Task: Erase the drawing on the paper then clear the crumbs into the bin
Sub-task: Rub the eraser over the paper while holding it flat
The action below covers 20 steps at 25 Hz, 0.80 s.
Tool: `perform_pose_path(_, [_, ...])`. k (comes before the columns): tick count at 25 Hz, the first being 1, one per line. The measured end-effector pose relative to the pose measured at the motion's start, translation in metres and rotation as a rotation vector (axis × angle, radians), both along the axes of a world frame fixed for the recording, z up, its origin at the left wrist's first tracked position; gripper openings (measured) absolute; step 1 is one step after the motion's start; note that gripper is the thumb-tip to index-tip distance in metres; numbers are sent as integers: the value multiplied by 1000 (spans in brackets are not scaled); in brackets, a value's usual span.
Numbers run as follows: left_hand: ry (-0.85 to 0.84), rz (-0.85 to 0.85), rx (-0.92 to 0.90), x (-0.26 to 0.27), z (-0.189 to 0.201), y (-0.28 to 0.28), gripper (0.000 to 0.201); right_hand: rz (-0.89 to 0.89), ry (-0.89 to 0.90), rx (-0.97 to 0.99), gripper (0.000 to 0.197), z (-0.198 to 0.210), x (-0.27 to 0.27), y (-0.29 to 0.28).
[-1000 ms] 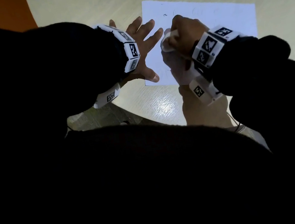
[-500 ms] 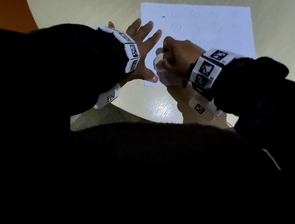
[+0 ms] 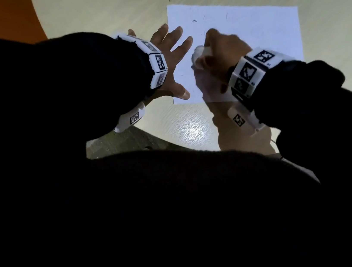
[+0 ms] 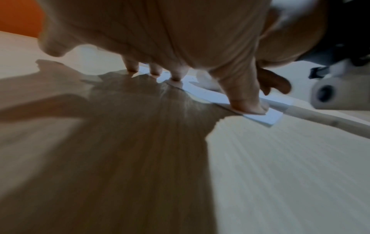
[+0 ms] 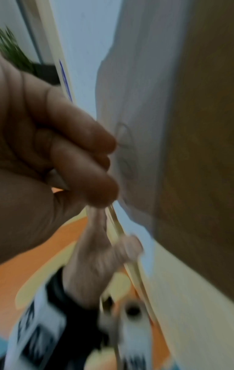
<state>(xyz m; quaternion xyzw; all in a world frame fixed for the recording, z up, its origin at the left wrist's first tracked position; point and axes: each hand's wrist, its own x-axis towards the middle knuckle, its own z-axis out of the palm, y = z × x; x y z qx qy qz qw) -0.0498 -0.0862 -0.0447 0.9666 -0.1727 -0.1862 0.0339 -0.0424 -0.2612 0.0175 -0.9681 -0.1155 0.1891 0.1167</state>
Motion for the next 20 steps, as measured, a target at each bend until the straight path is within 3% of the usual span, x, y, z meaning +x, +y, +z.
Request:
perform_pose_path(3, [13, -6, 11, 0, 1, 0, 123, 89, 26, -50, 31, -3, -14, 1])
perform_pose_path(6, [17, -2, 8, -2, 4, -3, 121, -4, -105, -43, 21, 2, -5, 0])
perform_pose_path(10, [7, -5, 18, -1, 4, -1, 121, 122, 0, -52, 33, 1, -22, 3])
perform_pose_path(13, [17, -5, 7, -3, 6, -2, 122, 6, -95, -47, 27, 3, -8, -2])
perform_pose_path(15, [13, -2, 2, -3, 5, -2, 122, 38, -132, -43, 23, 3, -8, -3])
perform_pose_path(18, [1, -3, -5, -2, 4, 0, 120, 136, 2, -62, 28, 1, -18, -2])
perform_pose_path(20, [-3, -7, -7, -4, 3, -2, 121, 70, 30, -48, 27, 3, -6, -5])
